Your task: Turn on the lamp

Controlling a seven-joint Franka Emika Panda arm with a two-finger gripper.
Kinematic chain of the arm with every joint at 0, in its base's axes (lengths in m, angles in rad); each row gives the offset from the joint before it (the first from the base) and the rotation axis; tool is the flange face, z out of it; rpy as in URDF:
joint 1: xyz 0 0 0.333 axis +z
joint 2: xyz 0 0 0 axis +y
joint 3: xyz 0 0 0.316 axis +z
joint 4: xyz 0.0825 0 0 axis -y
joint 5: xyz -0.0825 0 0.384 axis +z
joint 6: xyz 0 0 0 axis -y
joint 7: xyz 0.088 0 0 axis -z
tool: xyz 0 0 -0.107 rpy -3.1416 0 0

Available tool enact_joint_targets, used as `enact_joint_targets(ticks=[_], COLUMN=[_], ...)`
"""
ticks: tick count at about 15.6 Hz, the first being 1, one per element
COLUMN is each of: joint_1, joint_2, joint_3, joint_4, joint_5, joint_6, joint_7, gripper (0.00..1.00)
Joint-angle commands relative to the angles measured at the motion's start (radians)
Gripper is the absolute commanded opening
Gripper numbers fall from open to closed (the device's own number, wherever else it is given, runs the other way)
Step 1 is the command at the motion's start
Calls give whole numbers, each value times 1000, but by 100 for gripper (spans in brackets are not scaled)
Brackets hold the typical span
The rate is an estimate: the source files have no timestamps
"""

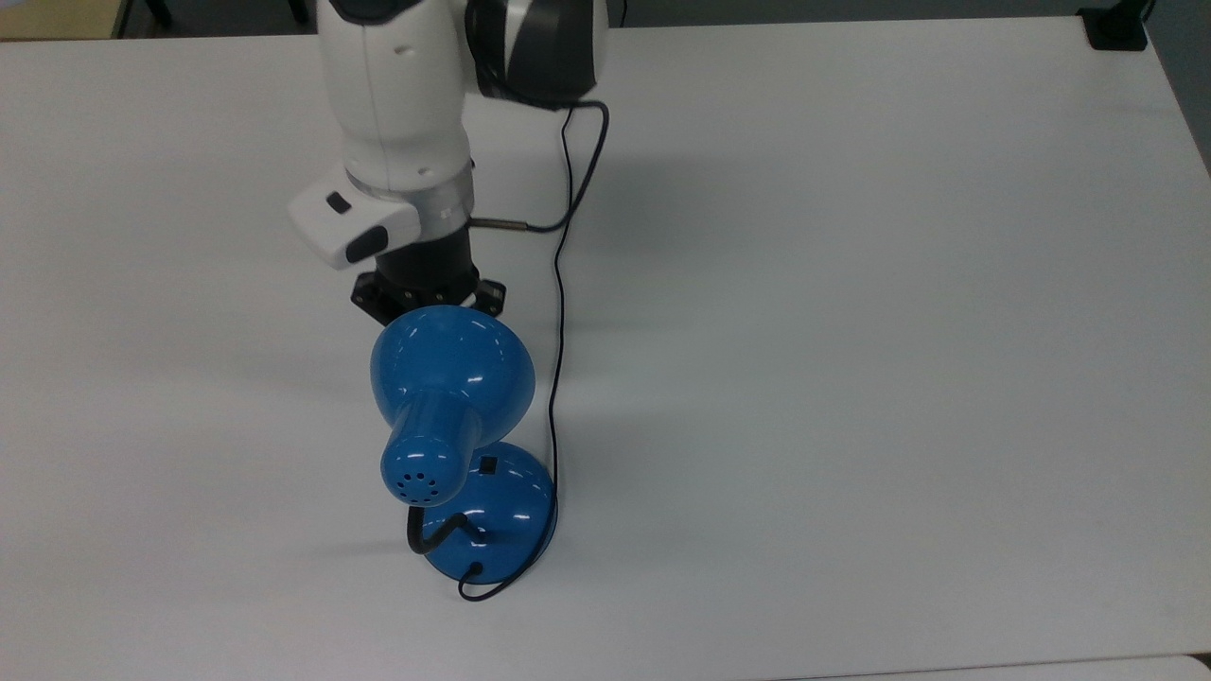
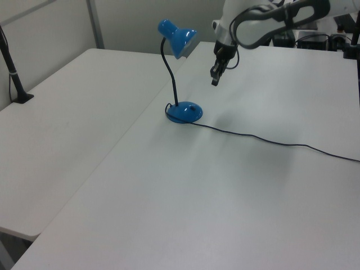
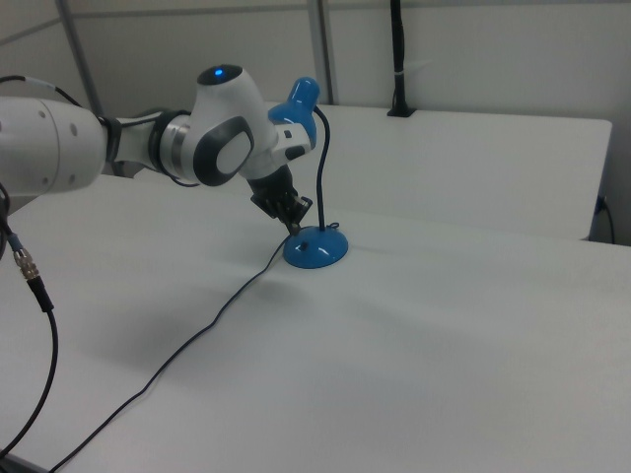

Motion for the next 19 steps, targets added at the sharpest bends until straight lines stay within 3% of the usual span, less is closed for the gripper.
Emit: enact_joint_targets(ticks=[1, 10, 19], joint_1=[24, 30, 29], joint_2=[61, 218, 273], joint_3=[-4, 1, 33], joint_4=[6, 112, 120], joint_5=[9, 13, 6], joint_6=[101, 248, 351], joint_7=[72, 184, 240], gripper=[0, 0, 0])
